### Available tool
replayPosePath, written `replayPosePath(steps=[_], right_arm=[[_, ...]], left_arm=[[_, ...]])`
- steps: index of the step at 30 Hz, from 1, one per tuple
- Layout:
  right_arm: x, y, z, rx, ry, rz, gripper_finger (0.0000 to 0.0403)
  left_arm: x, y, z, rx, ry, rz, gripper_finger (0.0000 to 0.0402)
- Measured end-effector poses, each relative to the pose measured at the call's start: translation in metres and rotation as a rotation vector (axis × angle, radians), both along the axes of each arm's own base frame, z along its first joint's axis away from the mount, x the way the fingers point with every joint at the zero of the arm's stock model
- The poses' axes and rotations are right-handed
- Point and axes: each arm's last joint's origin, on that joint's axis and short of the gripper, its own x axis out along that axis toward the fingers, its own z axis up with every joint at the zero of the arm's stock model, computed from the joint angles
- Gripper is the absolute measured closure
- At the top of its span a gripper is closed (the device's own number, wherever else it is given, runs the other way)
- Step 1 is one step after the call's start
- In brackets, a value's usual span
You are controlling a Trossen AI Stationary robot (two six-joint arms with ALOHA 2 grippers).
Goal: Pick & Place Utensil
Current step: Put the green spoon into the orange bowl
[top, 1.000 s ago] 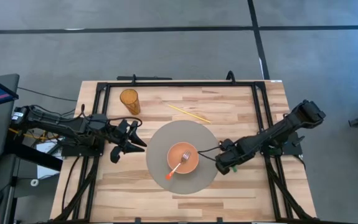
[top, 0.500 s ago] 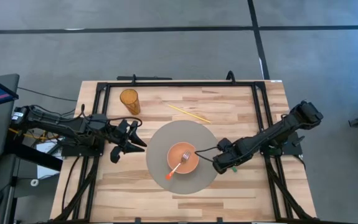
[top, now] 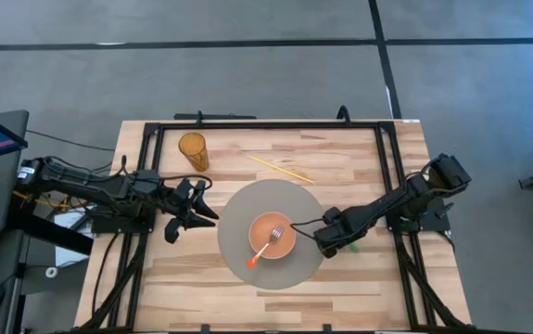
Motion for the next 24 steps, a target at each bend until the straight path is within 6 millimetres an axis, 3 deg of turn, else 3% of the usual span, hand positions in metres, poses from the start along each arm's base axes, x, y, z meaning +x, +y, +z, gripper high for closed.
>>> replayPosePath(steps=[7,16,24], right_arm=[[-0.004,-0.004,0.013,0.014,-0.049,-0.007,0.039],[-0.007,-0.006,0.03,0.026,-0.089,-0.008,0.0399],[0.01,-0.002,0.092,0.009,-0.245,0.042,0.0402]], left_arm=[[0.0,0.0,0.0,0.0,0.001,0.0,0.0295],[0.0,0.0,0.0,0.0,0.0,0.0,0.0295],[0.0,0.0,0.001,-0.001,-0.008,0.0,0.0295]])
